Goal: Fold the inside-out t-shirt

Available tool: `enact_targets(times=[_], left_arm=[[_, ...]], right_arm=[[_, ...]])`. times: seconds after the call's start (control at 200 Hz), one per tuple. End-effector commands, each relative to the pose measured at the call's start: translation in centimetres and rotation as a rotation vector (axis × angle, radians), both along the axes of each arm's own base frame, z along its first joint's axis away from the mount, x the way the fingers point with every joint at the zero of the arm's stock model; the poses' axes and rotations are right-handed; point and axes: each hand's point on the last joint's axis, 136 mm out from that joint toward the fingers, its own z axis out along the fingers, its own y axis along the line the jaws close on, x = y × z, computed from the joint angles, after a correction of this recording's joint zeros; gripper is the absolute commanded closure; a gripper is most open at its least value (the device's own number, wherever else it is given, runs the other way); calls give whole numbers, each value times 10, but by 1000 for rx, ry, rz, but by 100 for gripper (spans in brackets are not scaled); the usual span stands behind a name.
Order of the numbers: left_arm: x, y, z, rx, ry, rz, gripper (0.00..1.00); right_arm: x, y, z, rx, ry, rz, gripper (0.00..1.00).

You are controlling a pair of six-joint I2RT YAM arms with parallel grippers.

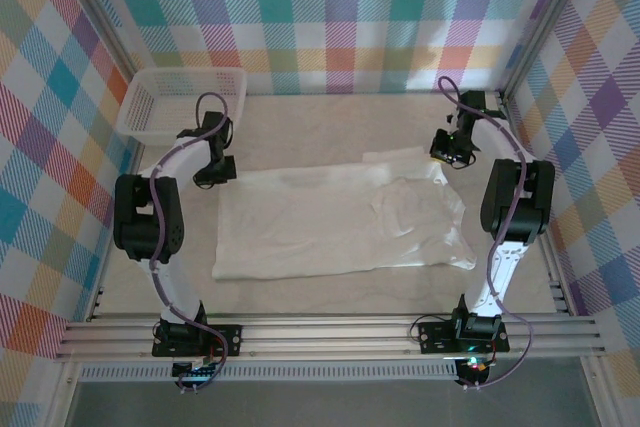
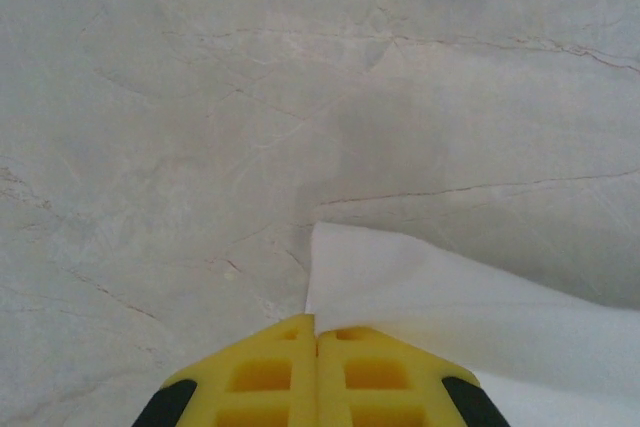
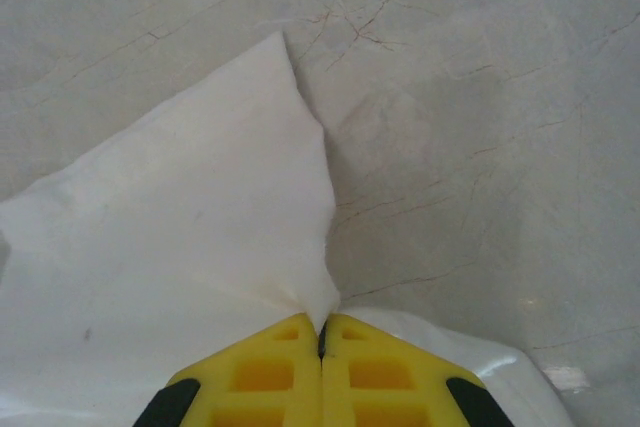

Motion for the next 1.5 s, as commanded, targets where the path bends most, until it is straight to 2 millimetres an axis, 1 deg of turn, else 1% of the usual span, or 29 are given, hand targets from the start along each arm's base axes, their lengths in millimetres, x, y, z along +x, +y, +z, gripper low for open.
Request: enact_targets(times=[0.0,0.03,0.115,0.195,0.26,0.31,0.375,0.54,0.585,0.63,0.69,0.76,0.77,0.795,0.8,0.82,0.84,0.88,0.91,0.935,1.0,1.12,1.155,1.195,1.24,1.275,1.33,1.465,1.495], left_arm=[[-21,-1,16,-48,12,33,100],[-24,-3,18,-64,7,37,100],[-42,-7,13,-98,42,45,100],[-60,-8,-1,-107,93,62,100],[-69,-8,-12,-107,127,65,100],[-72,-7,-16,-103,146,60,100],[-73,-8,-19,-103,156,56,100],[-66,-8,-5,-105,114,51,100],[-65,-8,-3,-107,105,50,100],[-66,-9,-4,-113,99,50,100],[-71,-11,-10,-125,108,52,100],[-81,-15,-23,-150,148,52,100],[-82,-15,-25,-151,152,54,99],[-86,-15,-29,-151,168,57,97],[-87,-15,-30,-150,170,58,96],[-91,-14,-34,-146,184,62,94],[-93,-13,-36,-138,190,66,91],[-96,-11,-39,-129,195,68,85],[-97,-11,-39,-125,196,65,77],[-96,-11,-37,-127,188,62,72],[-93,-13,-27,-136,163,51,68],[-83,-16,9,-156,70,37,59],[-81,-18,20,-164,42,33,53],[-79,-21,32,-175,11,28,45],[-76,-28,44,-196,-26,17,41],[-75,-35,52,-218,-52,4,39],[-73,-47,61,-255,-84,-20,34],[-71,-82,79,-413,-169,-67,22],[-73,-89,81,-446,-179,-71,18]], right_arm=[[-8,-4,29,6,-70,-51,94],[-12,-8,29,-4,-78,-72,94],[-29,-19,8,1,-46,-133,93],[-40,-20,-15,24,19,-137,94],[-45,-20,-26,21,58,-127,94],[-44,-19,-27,25,61,-122,94],[-39,-19,-20,28,46,-121,94],[-31,-20,11,27,-20,-124,93],[-33,-20,15,24,-34,-128,93],[-36,-22,14,17,-36,-135,92],[-46,-26,1,-9,-10,-155,92],[-62,-30,-26,-38,55,-177,91],[-67,-31,-33,-46,77,-182,90],[-72,-33,-41,-57,102,-190,89],[-75,-34,-46,-62,118,-195,88],[-79,-36,-51,-72,137,-200,87],[-83,-38,-59,-84,164,-206,83],[-87,-37,-64,-87,186,-205,74],[-87,-37,-64,-86,193,-202,69],[-86,-36,-62,-81,189,-197,66],[-78,-35,-45,-83,145,-188,63],[-60,-34,4,-93,32,-184,59],[-53,-29,18,-102,-10,-164,54],[-48,-23,28,-113,-39,-138,49],[-39,-13,36,-131,-67,-97,44],[-31,-7,37,-148,-77,-71,40],[-20,-2,32,-162,-73,-55,39],[5,11,3,-172,-20,-30,37],[9,16,-5,-166,-4,-19,36]])
